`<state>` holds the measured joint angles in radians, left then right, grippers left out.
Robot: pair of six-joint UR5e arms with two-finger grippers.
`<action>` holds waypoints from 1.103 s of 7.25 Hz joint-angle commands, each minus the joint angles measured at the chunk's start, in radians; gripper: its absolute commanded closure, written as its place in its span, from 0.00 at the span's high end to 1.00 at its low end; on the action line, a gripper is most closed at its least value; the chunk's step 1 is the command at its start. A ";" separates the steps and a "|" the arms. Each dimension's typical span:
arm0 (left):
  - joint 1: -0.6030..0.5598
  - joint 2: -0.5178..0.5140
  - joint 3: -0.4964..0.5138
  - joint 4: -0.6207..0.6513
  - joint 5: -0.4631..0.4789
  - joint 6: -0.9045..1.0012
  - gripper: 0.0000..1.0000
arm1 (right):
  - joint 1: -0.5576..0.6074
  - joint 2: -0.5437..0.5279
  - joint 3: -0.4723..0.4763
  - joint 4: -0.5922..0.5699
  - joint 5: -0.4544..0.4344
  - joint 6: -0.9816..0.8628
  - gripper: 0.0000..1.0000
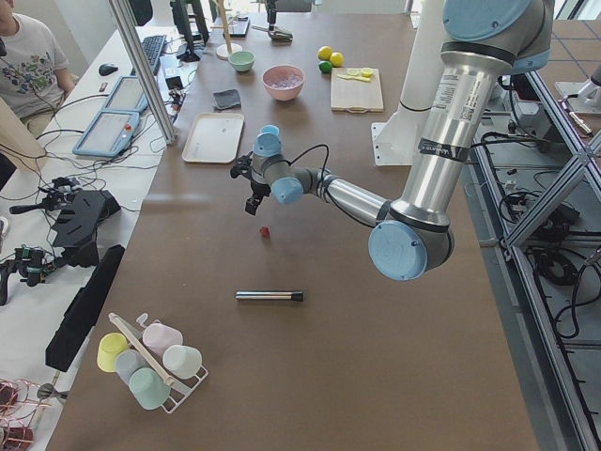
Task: Mash ice and strawberries in cup
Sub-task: 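Lower the left gripper onto the red strawberry and close on it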
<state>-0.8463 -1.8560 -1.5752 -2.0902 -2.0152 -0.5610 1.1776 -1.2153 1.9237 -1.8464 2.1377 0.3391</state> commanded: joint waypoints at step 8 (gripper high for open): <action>-0.013 0.037 0.118 -0.105 0.030 -0.007 0.80 | 0.022 -0.046 0.001 0.009 0.001 -0.049 0.70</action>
<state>-0.8599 -1.8205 -1.4606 -2.1860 -1.9873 -0.5653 1.2009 -1.2644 1.9245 -1.8377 2.1371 0.2838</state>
